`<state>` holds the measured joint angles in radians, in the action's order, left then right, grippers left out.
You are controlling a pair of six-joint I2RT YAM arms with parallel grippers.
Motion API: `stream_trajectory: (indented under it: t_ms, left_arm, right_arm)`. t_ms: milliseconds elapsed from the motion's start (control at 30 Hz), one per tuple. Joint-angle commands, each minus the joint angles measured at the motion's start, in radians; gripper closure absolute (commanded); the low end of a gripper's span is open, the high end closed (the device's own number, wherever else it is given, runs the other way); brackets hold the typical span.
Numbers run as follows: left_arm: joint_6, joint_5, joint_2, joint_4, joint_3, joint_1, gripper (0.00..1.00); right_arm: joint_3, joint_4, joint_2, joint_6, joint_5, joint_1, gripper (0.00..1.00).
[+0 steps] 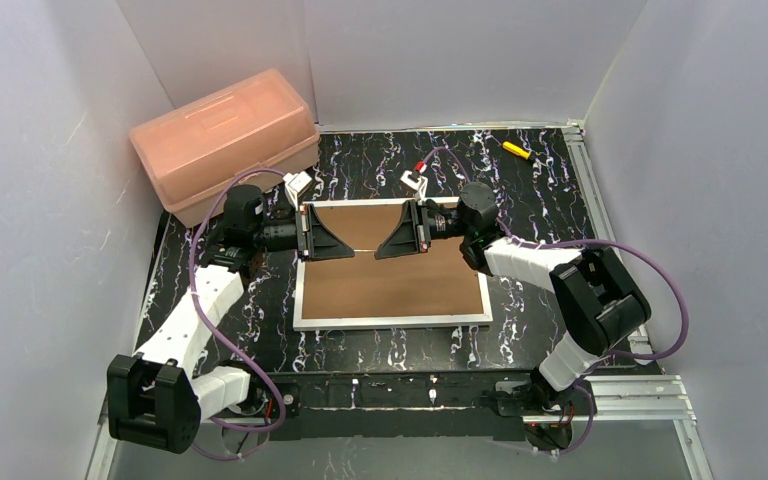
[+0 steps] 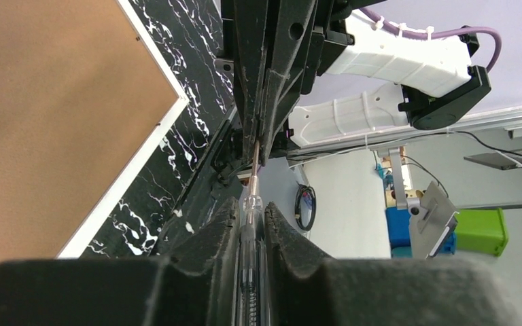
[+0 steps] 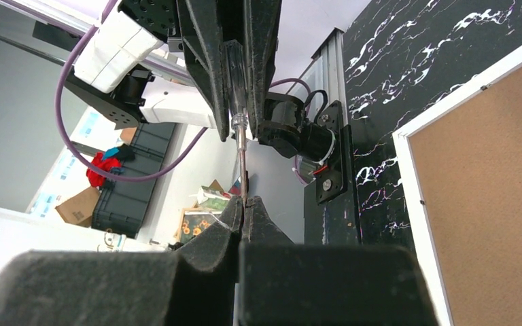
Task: Take the photo out of the frame
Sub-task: Adjust the screwdriver.
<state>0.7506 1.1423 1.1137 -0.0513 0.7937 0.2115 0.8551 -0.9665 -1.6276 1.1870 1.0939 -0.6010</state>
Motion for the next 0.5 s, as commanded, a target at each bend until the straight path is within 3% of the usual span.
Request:
stream_trajectory:
  t_ms: [0,33,133,267,333,467]
  left_arm:
    - [-0.015,0.038,-0.012,0.001,0.004,0.002,0.95]
    - [-0.017,0.037,-0.011,0.003,0.003,0.003,1.00]
    - [-0.024,0.023,-0.012,0.008,-0.003,0.002,1.00]
    - [-0.034,-0.054,-0.025,0.045,-0.019,0.005,1.00]
    - [-0.011,-0.120,-0.028,0.046,-0.034,0.020,1.00]
    - [0.043,-0.310,-0.021,0.046,-0.072,0.125,1.00]
  right_arm:
    - [0.026,-0.047,-0.011,0.002,0.015,-0.002,0.99]
    - [0.027,-0.048,-0.013,0.002,0.016,-0.001,0.97]
    - [0.031,-0.048,-0.015,-0.001,0.023,0.004,0.55]
    - [0.019,0.053,0.024,-0.076,-0.014,0.046,0.18]
    - [0.010,0.193,0.059,-0.172,-0.057,0.079,0.11]
    - [0.019,0.603,0.153,-0.437,-0.230,0.157,0.09]
